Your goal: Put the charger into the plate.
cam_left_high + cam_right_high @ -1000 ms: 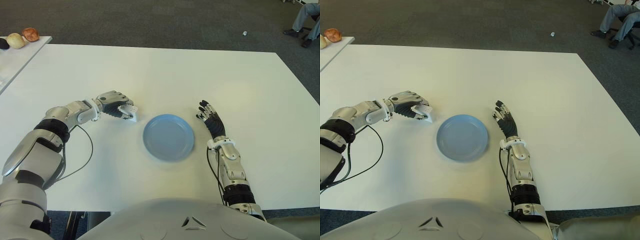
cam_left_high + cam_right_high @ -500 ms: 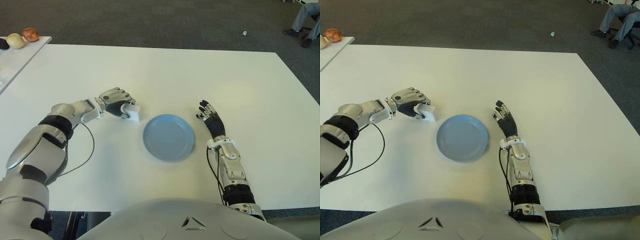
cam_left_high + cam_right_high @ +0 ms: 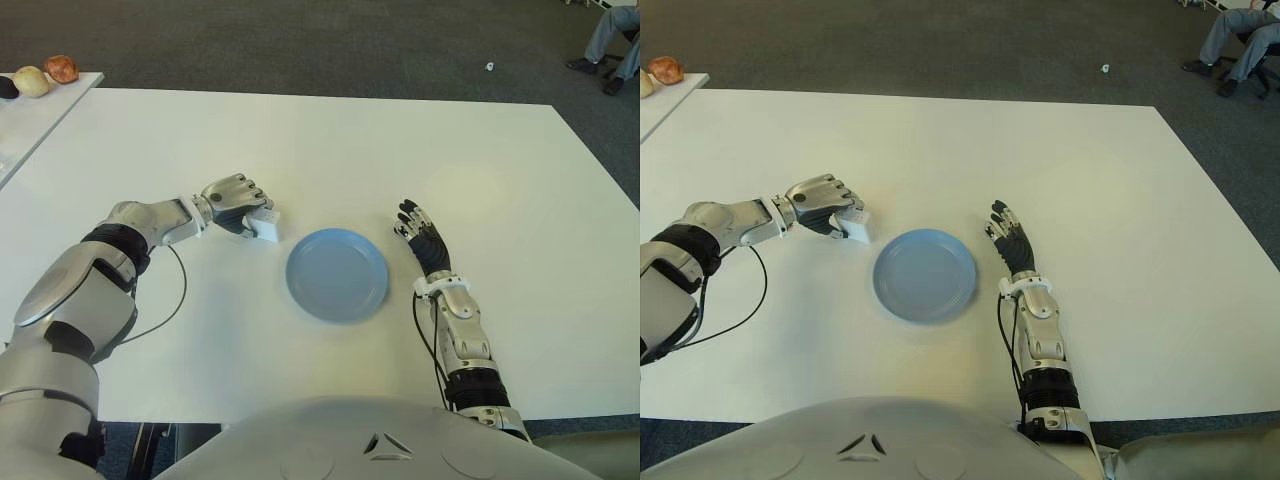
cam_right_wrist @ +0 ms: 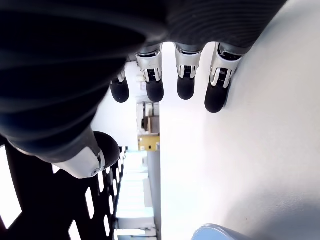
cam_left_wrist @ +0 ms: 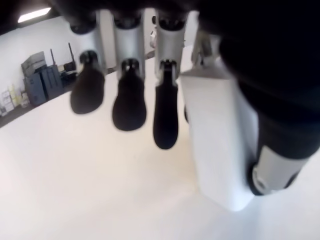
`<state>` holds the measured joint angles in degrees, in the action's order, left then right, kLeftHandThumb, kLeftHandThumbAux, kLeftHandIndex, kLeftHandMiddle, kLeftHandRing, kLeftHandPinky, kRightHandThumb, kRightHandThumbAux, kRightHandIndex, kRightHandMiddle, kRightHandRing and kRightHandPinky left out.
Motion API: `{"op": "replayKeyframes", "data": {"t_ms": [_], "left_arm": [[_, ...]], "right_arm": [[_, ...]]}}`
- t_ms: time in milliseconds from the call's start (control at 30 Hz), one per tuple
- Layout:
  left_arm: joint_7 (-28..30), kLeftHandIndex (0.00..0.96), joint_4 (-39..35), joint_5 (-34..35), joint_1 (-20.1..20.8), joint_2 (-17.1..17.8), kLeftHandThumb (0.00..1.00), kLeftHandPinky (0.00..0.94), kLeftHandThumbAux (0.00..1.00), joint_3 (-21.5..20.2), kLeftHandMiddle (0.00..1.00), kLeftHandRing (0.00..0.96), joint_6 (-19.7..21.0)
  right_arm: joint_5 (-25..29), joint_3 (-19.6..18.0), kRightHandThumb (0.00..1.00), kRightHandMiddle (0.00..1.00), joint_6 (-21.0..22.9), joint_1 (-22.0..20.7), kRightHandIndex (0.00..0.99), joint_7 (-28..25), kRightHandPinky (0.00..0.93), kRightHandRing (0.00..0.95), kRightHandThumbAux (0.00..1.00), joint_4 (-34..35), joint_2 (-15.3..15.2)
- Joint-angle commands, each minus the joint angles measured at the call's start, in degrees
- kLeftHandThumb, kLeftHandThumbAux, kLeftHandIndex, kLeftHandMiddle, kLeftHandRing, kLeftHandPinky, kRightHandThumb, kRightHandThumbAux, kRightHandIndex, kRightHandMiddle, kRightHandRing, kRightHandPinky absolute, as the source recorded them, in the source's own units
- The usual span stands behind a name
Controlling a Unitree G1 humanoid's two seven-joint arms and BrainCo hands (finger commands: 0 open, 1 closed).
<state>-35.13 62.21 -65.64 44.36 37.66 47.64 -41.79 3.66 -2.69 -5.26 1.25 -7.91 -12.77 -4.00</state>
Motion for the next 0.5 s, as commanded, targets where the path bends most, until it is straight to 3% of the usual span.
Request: {"op": "replayKeyframes", "data": {"t_ms": [33, 333, 500], "left_arm": [[-1.44, 0.402, 0.81, -1.81, 0.93, 0.29, 0.85, 0.743, 0.669, 1.68, 0.531, 0.758, 0.26], [-5.81, 0.395, 1.0, -3.55, 1.57, 0.47, 0.849, 0.778, 0.671, 3.74, 0.532, 0.793, 0.56], [-0.69, 0.395, -1.9, -0.3, 3.2, 1.81, 0.849, 0.769, 0.671, 1.16, 0.532, 0.807, -1.43]], "right_arm": [[0.47, -0.05, 0.0, 0.001, 1.7, 0.08, 0.0, 0.23, 0.0, 0.0, 0.611, -0.08, 0.4], [0.38, -0.14, 0.0, 0.0, 1.69, -0.1, 0.0, 0.35, 0.0, 0.0, 0.608, -0.46, 0.63], [0.39, -0.32, 0.0, 0.001, 1.91, -0.21, 0.0, 0.53, 0.0, 0.0, 0.608, -0.58, 0.66]]}}
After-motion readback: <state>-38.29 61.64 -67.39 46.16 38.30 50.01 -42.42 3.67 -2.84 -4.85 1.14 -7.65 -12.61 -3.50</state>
